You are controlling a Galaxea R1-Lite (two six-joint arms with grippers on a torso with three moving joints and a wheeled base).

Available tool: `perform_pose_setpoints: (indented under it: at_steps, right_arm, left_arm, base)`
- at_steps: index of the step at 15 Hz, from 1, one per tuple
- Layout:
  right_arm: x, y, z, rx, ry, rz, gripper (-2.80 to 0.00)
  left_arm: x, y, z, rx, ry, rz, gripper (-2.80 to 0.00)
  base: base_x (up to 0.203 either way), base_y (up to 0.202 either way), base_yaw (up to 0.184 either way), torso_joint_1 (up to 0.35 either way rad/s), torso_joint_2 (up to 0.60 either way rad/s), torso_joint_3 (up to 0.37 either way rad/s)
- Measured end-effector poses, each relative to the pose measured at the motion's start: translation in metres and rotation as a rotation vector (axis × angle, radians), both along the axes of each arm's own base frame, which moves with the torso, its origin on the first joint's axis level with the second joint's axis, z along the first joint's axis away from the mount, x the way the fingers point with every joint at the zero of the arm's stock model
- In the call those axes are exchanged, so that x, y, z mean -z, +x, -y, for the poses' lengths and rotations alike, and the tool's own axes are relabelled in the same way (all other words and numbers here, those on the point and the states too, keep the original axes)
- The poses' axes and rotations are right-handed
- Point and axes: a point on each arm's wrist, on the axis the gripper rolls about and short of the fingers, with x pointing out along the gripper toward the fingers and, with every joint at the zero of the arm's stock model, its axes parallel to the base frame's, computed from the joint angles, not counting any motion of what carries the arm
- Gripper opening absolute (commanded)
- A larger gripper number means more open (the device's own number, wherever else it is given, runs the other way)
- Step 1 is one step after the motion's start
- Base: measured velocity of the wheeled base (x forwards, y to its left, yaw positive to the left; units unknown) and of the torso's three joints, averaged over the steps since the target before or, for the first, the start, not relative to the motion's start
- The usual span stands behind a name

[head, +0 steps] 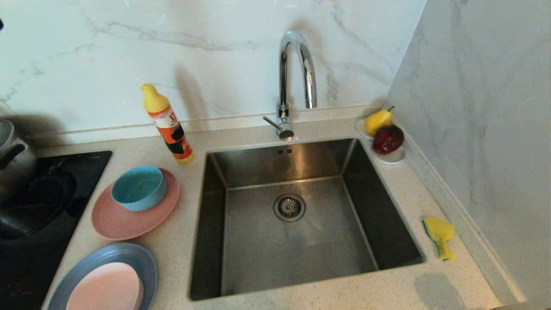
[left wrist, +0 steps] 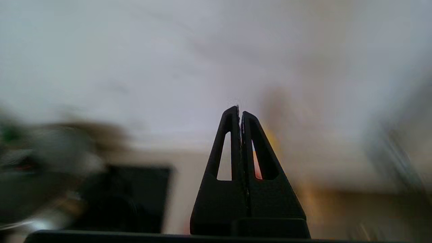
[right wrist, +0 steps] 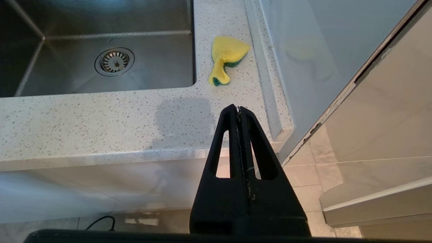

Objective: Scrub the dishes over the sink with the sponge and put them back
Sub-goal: Turn on the faucet

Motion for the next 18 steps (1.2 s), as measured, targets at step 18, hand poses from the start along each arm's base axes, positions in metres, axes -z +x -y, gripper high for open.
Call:
perform_pose_setpoints:
  at_steps: [18]
  right_arm:
    - [0.0, 0.0, 0.0, 0.0, 0.0, 0.0, -2.8]
  left_arm:
    - [0.101, 0.18, 0.098, 0.646, -0.281, -0.501, -2.8]
  base:
    - [0.0, 0.0, 0.0, 0.0, 0.0, 0.0]
